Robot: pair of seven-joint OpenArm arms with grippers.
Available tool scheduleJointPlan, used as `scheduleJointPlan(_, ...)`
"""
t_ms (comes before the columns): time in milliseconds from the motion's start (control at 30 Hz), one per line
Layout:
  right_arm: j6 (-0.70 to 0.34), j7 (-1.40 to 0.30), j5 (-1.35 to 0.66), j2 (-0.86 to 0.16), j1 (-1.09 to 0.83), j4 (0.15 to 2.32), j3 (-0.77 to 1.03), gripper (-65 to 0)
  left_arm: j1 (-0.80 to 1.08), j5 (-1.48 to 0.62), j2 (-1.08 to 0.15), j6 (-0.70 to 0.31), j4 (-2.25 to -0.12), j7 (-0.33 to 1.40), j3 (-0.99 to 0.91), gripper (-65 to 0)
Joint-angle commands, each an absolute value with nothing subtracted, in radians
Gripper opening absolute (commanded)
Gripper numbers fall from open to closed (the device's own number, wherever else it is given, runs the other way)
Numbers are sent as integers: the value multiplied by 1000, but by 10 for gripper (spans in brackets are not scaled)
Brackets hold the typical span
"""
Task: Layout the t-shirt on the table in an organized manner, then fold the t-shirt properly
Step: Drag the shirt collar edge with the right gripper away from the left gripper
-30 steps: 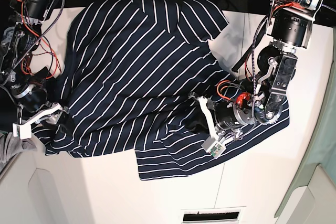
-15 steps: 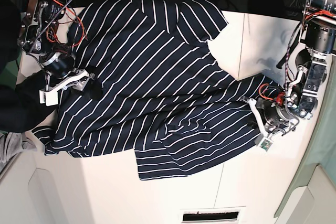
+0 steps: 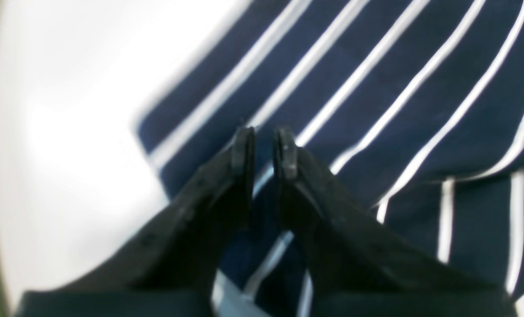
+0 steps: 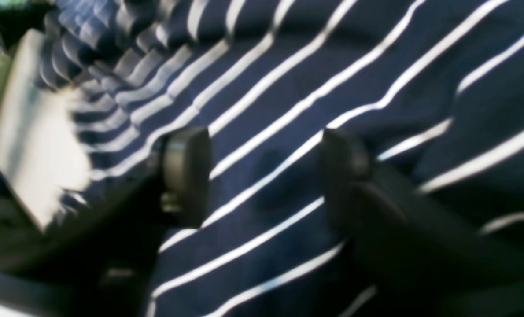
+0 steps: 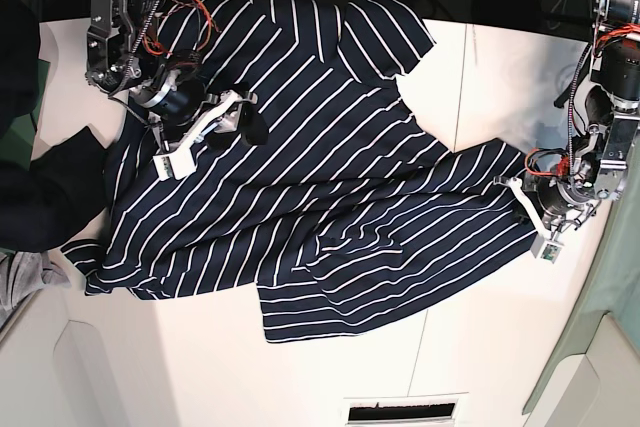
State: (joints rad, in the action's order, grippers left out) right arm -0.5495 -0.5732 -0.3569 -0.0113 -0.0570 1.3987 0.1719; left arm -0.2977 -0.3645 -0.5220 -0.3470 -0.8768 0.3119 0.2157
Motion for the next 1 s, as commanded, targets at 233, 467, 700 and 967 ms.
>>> scheduleJointPlan(233,-504,-534,-105,-22,-45,1383,61,-650,-389,-278,-500,-279,-730,285,209,-650)
scheduleJointPlan(467,-490,-540,-90,-109,-45,1383,62,-650,-410,-265,-577,-220,-725,294,209,-650)
scheduleJointPlan(700,-489,-519,-142,-168,-43,1383,64,-650,-427,-273,-603,-221,-726,330,209,-650)
scheduleJointPlan(967,-505,-512,-268,-171,-25,1394,64,-650,-481,-330,-585,-272,-759,388,209,-650)
